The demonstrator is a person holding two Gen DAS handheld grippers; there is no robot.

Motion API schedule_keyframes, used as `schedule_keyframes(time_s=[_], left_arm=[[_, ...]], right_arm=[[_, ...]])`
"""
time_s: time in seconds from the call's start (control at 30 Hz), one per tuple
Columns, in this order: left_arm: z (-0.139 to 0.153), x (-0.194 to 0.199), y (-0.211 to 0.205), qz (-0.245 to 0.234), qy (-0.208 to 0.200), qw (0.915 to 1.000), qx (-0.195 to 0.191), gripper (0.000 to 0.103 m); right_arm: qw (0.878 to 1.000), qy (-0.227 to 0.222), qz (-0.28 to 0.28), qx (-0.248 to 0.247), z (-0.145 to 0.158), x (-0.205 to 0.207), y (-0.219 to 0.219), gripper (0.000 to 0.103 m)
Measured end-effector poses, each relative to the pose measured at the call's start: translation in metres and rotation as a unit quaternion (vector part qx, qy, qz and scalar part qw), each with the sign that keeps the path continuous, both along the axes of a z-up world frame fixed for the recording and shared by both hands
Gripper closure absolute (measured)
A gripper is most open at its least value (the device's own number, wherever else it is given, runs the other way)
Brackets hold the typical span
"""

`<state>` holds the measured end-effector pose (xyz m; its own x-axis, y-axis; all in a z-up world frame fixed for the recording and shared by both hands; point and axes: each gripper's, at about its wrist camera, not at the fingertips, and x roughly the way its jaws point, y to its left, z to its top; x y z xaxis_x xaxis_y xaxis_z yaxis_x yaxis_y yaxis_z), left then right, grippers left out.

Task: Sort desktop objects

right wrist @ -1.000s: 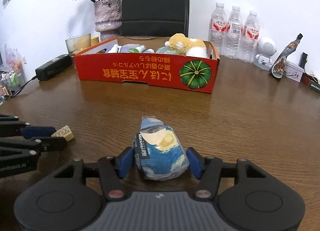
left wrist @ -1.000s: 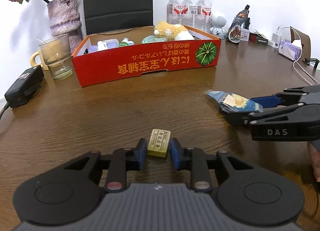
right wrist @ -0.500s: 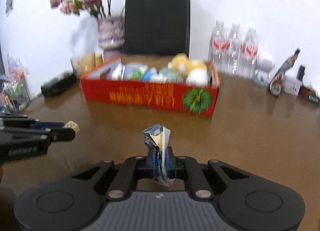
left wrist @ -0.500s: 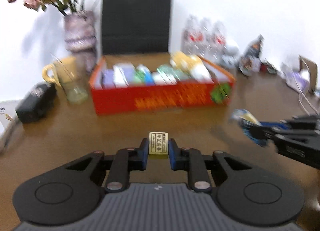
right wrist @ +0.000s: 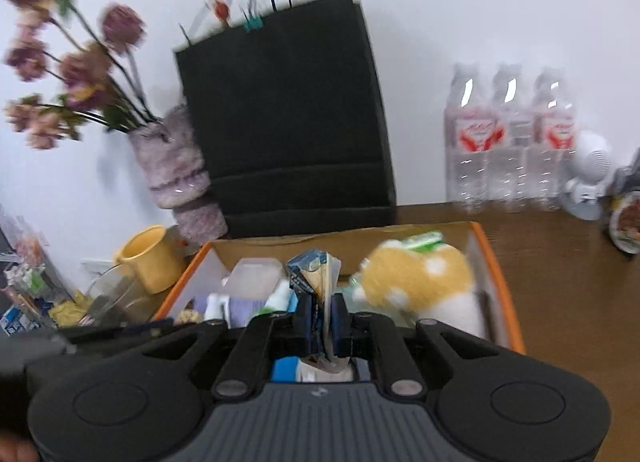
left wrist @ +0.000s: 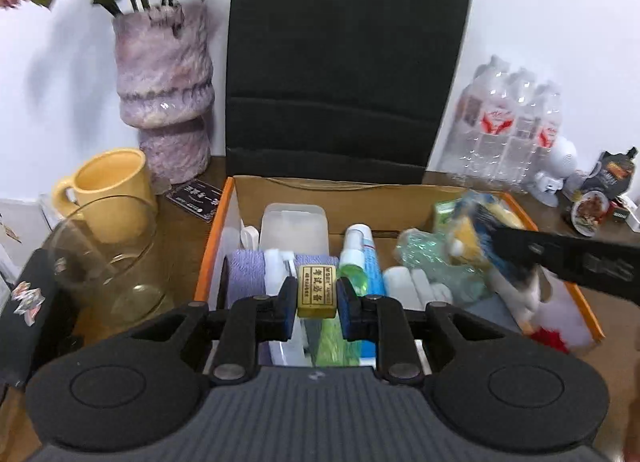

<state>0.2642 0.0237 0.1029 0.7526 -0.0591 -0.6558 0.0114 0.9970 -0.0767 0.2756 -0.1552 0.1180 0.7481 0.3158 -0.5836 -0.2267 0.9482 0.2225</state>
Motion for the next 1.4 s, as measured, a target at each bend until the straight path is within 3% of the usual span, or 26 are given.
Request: schedule_keyframes(time_s=[0.1, 0.17, 0.2, 0.4, 0.57, 0.63, 0.77, 0.83, 0.93, 1.07, 1.23, 1.4], left_arm=[[-0.009, 0.018, 0.003, -0.007, 0.017, 0.9998, 0.000, 0.081], [-0.013, 0.023, 0.008, -0.016, 0.029, 0.9994, -0.010, 0.074], [-0.014, 0.024, 0.011, -0.017, 0.031, 0.9992, -0.017, 0.069], [-0.004, 0.020, 0.033, 0.006, 0.027, 0.9988, -0.040, 0.062], [0.007, 0.008, 0.028, 0.013, 0.041, 0.9989, -0.022, 0.046], [0.013, -0.003, 0.021, 0.011, 0.037, 0.9992, -0.007, 0.029], [0.026, -0.030, 0.008, 0.003, 0.021, 0.9998, 0.007, 0.019], [0.028, -0.045, 0.003, 0.005, 0.015, 0.9998, 0.010, 0.008], [0.026, -0.069, -0.005, 0.007, 0.008, 0.9998, 0.018, 0.004], [0.014, -0.104, -0.015, 0.014, 0.007, 0.9995, 0.026, 0.000], [-0.017, -0.160, -0.028, 0.015, 0.003, 0.9993, 0.035, 0.000], [-0.049, -0.210, -0.032, 0.017, -0.002, 0.9989, 0.044, 0.000]], right_arm=[[1.000, 0.023, -0.013, -0.006, -0.013, 0.037, 0.017, 0.091], [0.999, 0.040, -0.021, -0.004, -0.022, 0.057, 0.026, 0.064], [0.999, 0.043, -0.026, -0.006, -0.025, 0.062, 0.027, 0.058], [0.999, 0.043, -0.026, -0.012, -0.020, 0.054, 0.020, 0.046], [0.998, 0.046, -0.024, -0.033, -0.011, 0.020, 0.001, 0.042], [0.998, 0.047, -0.023, -0.041, -0.007, 0.006, -0.007, 0.041], [0.997, 0.049, -0.022, -0.058, 0.001, -0.021, -0.023, 0.040], [0.996, 0.050, -0.022, -0.067, 0.005, -0.035, -0.030, 0.036], [0.996, 0.049, -0.021, -0.077, 0.005, -0.059, -0.040, 0.029], [0.996, 0.035, -0.022, -0.083, -0.013, -0.106, -0.044, 0.028], [0.996, 0.018, -0.022, -0.089, -0.036, -0.165, -0.050, 0.017], [0.995, 0.001, -0.023, -0.096, -0.058, -0.223, -0.056, 0.016]])
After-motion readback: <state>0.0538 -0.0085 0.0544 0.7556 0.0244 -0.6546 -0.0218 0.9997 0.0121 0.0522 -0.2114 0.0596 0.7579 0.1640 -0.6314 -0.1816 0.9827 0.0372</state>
